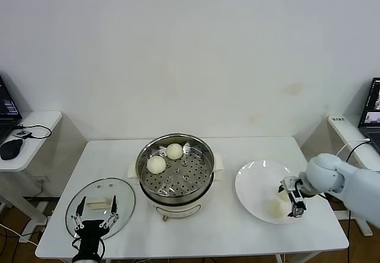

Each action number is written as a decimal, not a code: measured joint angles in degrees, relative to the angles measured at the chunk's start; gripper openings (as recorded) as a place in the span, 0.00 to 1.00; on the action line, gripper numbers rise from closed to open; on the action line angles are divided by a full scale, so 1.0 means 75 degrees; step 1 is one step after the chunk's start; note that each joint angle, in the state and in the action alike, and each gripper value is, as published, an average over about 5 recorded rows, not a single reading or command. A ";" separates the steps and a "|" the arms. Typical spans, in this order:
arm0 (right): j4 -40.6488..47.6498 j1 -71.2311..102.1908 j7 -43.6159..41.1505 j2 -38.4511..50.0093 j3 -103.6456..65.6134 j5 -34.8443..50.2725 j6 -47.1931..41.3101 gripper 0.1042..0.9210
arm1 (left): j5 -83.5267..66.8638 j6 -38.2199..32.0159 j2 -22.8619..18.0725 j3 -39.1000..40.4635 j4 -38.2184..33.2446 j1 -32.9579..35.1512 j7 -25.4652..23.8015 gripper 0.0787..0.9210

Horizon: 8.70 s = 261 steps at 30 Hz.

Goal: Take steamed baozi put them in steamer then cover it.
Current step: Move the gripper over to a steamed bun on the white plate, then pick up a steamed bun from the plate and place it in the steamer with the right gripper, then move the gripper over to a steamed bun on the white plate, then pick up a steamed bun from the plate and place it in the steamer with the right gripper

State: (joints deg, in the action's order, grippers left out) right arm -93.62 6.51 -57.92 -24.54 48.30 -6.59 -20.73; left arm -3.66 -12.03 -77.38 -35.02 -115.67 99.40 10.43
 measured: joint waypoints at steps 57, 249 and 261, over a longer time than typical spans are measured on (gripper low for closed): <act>0.0946 -0.4133 0.0032 -0.2193 0.1189 0.2384 -0.0435 0.57 | -0.0053 -0.0085 0.0075 -0.0042 0.0009 -0.0044 0.0007 0.88; 0.0971 -0.5268 0.0067 -0.3696 0.2283 0.3625 -0.1569 0.60 | -0.0198 -0.0322 0.0242 -0.0445 0.0075 -0.0008 0.0043 0.88; 0.1594 -0.4841 0.0648 -0.5205 0.2731 0.4125 -0.2225 0.60 | -0.0259 -0.0336 0.0203 -0.0527 0.0032 0.0052 0.0044 0.88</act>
State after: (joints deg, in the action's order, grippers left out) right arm -81.67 -29.79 -53.06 -63.58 68.78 24.35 -37.41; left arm -5.60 -14.55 -75.86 -38.98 -115.42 99.79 10.76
